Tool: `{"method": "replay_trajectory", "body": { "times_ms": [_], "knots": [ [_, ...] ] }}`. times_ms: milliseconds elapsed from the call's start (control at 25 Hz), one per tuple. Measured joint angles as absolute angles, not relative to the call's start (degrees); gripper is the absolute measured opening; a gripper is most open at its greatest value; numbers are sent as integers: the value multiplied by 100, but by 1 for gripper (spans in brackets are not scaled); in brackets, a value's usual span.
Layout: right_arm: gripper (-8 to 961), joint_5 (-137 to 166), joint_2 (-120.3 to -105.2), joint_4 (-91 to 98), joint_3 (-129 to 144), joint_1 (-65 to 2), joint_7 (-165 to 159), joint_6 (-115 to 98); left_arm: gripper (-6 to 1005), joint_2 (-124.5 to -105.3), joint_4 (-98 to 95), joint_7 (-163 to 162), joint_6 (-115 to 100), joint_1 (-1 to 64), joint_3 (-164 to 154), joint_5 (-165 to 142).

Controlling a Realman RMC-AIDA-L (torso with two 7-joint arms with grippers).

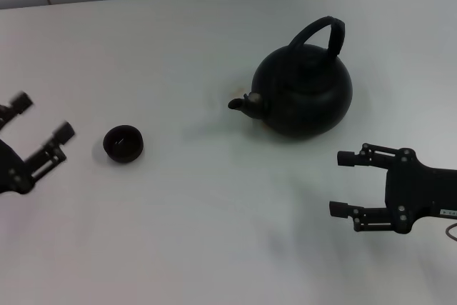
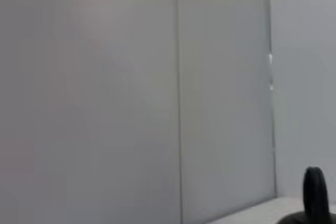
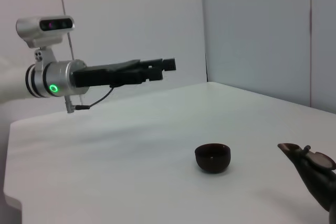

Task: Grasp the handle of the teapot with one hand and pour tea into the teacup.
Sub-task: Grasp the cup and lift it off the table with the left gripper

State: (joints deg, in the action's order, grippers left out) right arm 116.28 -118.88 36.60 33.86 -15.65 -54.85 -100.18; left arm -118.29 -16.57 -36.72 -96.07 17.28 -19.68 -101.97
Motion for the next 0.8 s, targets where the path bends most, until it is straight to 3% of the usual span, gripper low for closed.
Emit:
{"method": "replay_trajectory", "body": {
  "times_ms": [800],
  "knots": [
    [816, 11624, -11891, 3779, 3368, -1593, -5521, -10032, 748, -11840, -1653, -3621, -8015, 1762, -3143, -10377]
  ]
}}
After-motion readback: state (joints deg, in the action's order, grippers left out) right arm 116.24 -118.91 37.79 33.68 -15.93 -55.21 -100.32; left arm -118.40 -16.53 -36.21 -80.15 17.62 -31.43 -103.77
